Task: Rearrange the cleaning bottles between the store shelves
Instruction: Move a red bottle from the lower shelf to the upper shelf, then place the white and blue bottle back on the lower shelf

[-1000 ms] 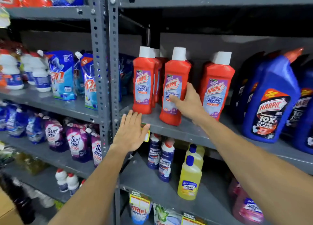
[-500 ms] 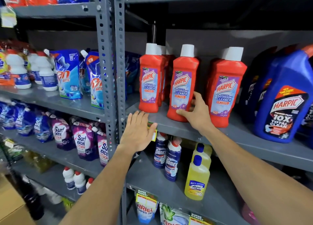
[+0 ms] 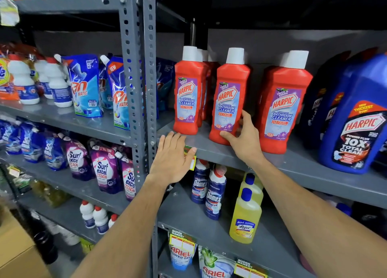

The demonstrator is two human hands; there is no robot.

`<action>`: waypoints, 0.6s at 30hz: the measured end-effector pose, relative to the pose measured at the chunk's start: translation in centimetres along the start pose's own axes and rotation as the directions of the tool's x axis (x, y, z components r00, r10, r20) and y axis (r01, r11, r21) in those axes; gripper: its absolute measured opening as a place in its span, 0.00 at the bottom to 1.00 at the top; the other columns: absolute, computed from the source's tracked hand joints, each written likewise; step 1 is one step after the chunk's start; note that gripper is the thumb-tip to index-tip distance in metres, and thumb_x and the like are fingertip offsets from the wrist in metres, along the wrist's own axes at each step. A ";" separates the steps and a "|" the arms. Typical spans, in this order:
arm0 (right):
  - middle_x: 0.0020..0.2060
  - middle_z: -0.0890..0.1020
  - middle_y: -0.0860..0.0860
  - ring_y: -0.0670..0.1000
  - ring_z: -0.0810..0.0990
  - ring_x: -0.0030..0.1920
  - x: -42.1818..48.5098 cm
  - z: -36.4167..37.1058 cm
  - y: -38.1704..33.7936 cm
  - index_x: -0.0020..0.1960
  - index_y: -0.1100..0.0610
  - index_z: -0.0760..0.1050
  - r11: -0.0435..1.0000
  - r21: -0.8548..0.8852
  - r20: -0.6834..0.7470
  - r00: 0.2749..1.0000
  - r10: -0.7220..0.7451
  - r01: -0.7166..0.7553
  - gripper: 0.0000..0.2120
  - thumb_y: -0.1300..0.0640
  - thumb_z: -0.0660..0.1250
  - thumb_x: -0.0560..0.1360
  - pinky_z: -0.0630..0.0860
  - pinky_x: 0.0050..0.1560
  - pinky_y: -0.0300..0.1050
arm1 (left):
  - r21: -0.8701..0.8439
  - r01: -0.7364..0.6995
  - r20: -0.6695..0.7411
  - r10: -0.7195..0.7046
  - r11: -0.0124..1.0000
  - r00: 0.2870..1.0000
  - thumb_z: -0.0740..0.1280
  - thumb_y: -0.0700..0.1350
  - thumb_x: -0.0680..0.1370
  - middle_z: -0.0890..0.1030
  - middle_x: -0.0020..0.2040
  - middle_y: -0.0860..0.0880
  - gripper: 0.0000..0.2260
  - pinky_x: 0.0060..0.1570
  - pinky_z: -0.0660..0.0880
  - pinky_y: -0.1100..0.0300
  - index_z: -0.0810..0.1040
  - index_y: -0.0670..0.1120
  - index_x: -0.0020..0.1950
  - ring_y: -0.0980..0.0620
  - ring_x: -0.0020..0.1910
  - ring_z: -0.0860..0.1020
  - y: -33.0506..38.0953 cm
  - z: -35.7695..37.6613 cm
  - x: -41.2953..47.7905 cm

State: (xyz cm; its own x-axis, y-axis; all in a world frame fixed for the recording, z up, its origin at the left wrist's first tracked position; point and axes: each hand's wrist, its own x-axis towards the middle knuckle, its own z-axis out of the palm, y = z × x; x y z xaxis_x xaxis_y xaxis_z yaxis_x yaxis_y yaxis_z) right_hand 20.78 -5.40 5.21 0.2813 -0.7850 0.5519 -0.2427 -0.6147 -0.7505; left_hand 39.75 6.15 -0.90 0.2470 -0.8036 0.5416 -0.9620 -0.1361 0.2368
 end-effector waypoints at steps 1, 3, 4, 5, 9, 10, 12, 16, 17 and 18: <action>0.68 0.78 0.55 0.53 0.78 0.67 -0.1 0.0 0.0 0.77 0.58 0.62 1.000 -0.011 -0.002 1.000 -0.002 0.002 0.41 0.61 0.79 0.71 0.76 0.68 0.52 | -0.001 -0.001 0.002 0.001 1.000 1.000 0.50 0.58 0.82 0.63 0.77 0.45 0.28 0.79 0.42 0.48 0.61 0.43 0.77 0.45 0.79 0.53 -0.1 0.0 0.0; 0.68 0.78 0.56 0.54 0.77 0.68 -0.4 -0.2 -0.2 0.77 0.58 0.62 1.000 -0.025 -0.016 1.000 -0.009 0.008 0.42 0.59 0.80 0.70 0.76 0.68 0.54 | 0.000 -0.005 0.000 0.005 1.000 1.000 0.50 0.58 0.82 0.63 0.77 0.45 0.28 0.78 0.41 0.48 0.61 0.43 0.77 0.46 0.79 0.53 -0.1 0.1 0.0; 0.69 0.77 0.56 0.54 0.77 0.68 -0.6 -0.2 -0.4 0.77 0.59 0.61 1.000 -0.028 -0.029 0.999 -0.014 0.013 0.42 0.59 0.80 0.70 0.75 0.69 0.55 | -0.001 -0.006 -0.003 0.006 1.000 1.000 0.50 0.58 0.82 0.63 0.77 0.45 0.28 0.78 0.41 0.48 0.61 0.43 0.77 0.46 0.79 0.53 -0.1 0.0 0.0; 0.70 0.76 0.56 0.54 0.76 0.69 -1.1 -0.2 -0.7 0.77 0.59 0.61 0.999 -0.032 -0.049 0.999 -0.022 0.020 0.43 0.58 0.80 0.70 0.75 0.69 0.55 | -0.003 -0.005 -0.004 0.005 1.000 1.000 0.50 0.58 0.82 0.63 0.78 0.45 0.28 0.78 0.41 0.48 0.61 0.43 0.77 0.46 0.79 0.52 0.0 0.0 0.0; 0.61 0.73 0.52 0.46 0.73 0.60 -3.9 -0.1 -1.5 0.73 0.57 0.66 0.992 -0.051 -0.235 0.964 -0.125 0.116 0.36 0.58 0.79 0.70 0.73 0.66 0.46 | 0.036 0.002 -0.037 -0.001 0.999 0.999 0.46 0.60 0.82 0.50 0.82 0.43 0.33 0.78 0.39 0.50 0.49 0.41 0.80 0.46 0.81 0.43 0.2 0.3 -0.4; 0.58 0.72 0.51 0.43 0.72 0.57 -4.9 0.0 -1.5 0.71 0.57 0.67 0.987 -0.049 -0.277 0.947 -0.162 0.154 0.33 0.58 0.78 0.70 0.72 0.64 0.43 | 0.040 0.011 -0.082 -0.008 0.999 0.997 0.46 0.60 0.82 0.46 0.82 0.43 0.33 0.78 0.39 0.50 0.45 0.41 0.80 0.47 0.81 0.40 0.3 0.7 -1.0; 0.56 0.71 0.49 0.37 0.70 0.54 -7.2 0.5 -1.2 0.67 0.57 0.68 0.972 -0.052 -0.316 0.920 -0.232 0.227 0.28 0.59 0.76 0.72 0.68 0.61 0.34 | 0.026 0.048 -0.164 -0.043 0.999 0.985 0.46 0.60 0.82 0.41 0.82 0.43 0.34 0.78 0.40 0.49 0.40 0.41 0.80 0.46 0.80 0.38 0.4 2.1 -2.9; 0.53 0.70 0.48 0.35 0.68 0.53 -12.1 2.6 1.0 0.63 0.58 0.71 0.949 -0.101 -0.268 0.910 -0.316 0.300 0.22 0.61 0.75 0.73 0.64 0.59 0.28 | -0.010 0.071 -0.167 -0.072 0.997 0.983 0.51 0.61 0.82 0.41 0.82 0.41 0.36 0.79 0.46 0.46 0.39 0.41 0.80 0.45 0.81 0.40 -0.1 6.8 -8.0; 0.53 0.70 0.48 0.35 0.68 0.53 -13.2 3.4 1.9 0.62 0.58 0.71 0.950 -0.102 -0.229 0.923 -0.310 0.294 0.21 0.61 0.75 0.73 0.65 0.58 0.29 | -0.037 0.077 -0.134 -0.082 0.996 0.988 0.51 0.61 0.82 0.42 0.82 0.42 0.36 0.79 0.47 0.46 0.39 0.41 0.80 0.45 0.81 0.41 -0.5 8.1 -9.2; 0.53 0.70 0.48 0.37 0.69 0.53 -14.3 4.2 2.9 0.62 0.57 0.71 0.958 -0.095 -0.183 0.941 -0.285 0.272 0.21 0.61 0.76 0.73 0.66 0.58 0.29 | -0.057 0.084 -0.087 -0.089 0.995 0.992 0.52 0.61 0.82 0.42 0.82 0.42 0.36 0.79 0.47 0.47 0.39 0.42 0.80 0.45 0.81 0.41 -1.0 9.5 -10.4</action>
State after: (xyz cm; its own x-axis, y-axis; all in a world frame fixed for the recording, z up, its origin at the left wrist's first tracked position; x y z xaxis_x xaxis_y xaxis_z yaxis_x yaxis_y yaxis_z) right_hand 19.92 4.32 -6.39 0.1644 -0.5774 0.7997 -0.2443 -0.8094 -0.5341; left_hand 37.02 9.15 -14.40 0.3409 -0.7349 0.5862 -0.9294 -0.1699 0.3276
